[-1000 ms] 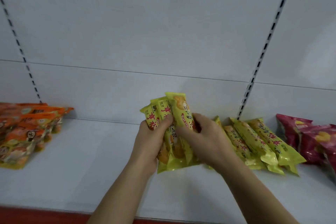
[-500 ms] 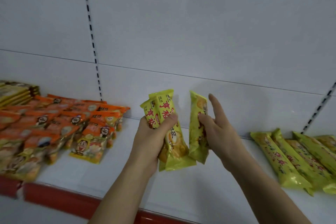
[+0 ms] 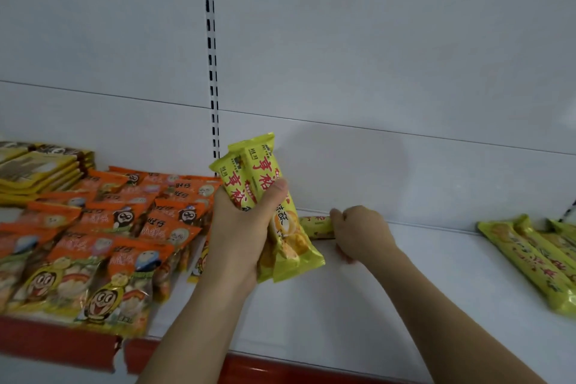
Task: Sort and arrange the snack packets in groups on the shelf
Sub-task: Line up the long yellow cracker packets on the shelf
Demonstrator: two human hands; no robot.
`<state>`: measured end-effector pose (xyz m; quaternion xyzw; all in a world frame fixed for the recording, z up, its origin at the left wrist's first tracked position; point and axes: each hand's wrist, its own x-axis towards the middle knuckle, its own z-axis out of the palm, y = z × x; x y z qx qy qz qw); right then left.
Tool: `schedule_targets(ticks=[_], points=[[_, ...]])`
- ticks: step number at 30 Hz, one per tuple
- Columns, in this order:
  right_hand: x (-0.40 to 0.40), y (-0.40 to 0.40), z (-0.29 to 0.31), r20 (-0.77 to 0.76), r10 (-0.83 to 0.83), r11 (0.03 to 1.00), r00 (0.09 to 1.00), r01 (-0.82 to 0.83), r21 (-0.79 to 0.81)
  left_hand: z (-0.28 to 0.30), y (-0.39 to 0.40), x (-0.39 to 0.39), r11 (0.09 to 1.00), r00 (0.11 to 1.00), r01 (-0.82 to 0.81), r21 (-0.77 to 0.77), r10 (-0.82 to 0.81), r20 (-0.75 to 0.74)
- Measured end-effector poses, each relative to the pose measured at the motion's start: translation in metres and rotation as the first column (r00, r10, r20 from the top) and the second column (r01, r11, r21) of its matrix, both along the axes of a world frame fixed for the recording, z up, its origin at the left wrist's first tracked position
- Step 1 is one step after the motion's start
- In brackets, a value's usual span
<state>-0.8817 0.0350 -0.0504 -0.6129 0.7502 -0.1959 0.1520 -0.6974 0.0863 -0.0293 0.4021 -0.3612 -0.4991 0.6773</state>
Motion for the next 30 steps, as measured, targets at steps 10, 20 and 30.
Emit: schedule_targets(ticks=[10,20,30], points=[[-0.024,-0.010,-0.003,-0.409,0.409,0.871,0.816,-0.482,-0.091,-0.001,-0.006,0.007,1.000,1.000,0.013,0.021,-0.013,0.028],[-0.026,-0.043,-0.011,-0.559,0.327,0.835,0.762,-0.510,-0.208,-0.003,-0.009,-0.004,0.999,0.999,-0.004,0.035,0.003,0.041],[-0.020,-0.025,0.001,-0.209,0.184,0.857,0.960,-0.261,-0.444,-0.013,-0.012,-0.024,0.999,0.998,0.016,0.049,-0.019,0.057]])
